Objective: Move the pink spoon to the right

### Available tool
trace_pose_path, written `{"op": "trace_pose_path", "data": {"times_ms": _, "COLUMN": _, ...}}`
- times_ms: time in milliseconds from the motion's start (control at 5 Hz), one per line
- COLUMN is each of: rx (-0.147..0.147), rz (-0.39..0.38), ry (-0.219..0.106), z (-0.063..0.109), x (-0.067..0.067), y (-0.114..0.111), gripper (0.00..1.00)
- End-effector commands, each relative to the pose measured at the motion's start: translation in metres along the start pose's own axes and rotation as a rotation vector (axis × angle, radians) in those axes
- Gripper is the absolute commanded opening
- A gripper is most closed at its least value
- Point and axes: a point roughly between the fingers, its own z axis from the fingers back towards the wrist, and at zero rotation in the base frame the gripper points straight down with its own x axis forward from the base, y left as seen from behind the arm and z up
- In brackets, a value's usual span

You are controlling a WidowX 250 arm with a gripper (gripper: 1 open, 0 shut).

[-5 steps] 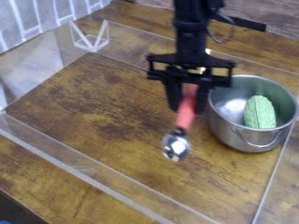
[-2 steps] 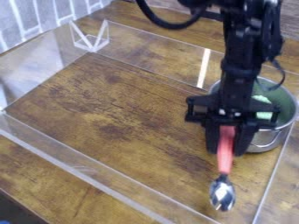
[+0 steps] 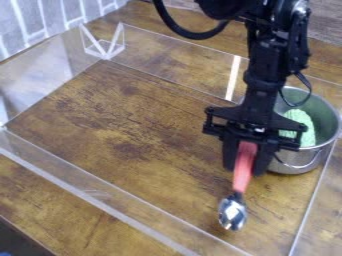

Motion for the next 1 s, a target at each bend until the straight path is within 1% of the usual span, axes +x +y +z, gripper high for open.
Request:
{"op": "trace_pose_path", "data": {"times_ms": 0, "rx": -0.028, "rz": 0.010, "ry": -0.047, "z": 0.023, "x": 0.013, "y": 0.010, "gripper": 0.00}}
{"op": "trace_pose_path", "data": {"times_ms": 400, "rx": -0.038, "rz": 0.046, "ry": -0.040, "z": 0.038, "x": 0.012, "y": 0.025, "gripper": 0.00}}
{"op": "trace_pose_path", "data": {"times_ms": 600, "rx": -0.046, "rz": 0.057, "ry": -0.038, "z": 0.053, "x": 0.015, "y": 0.007, "gripper": 0.00}}
{"op": "trace_pose_path", "data": {"times_ms": 800, "rx": -0.041, "rz": 0.031, "ry": -0.030, "z": 0.046, "x": 0.017, "y": -0.016, "gripper": 0.00}}
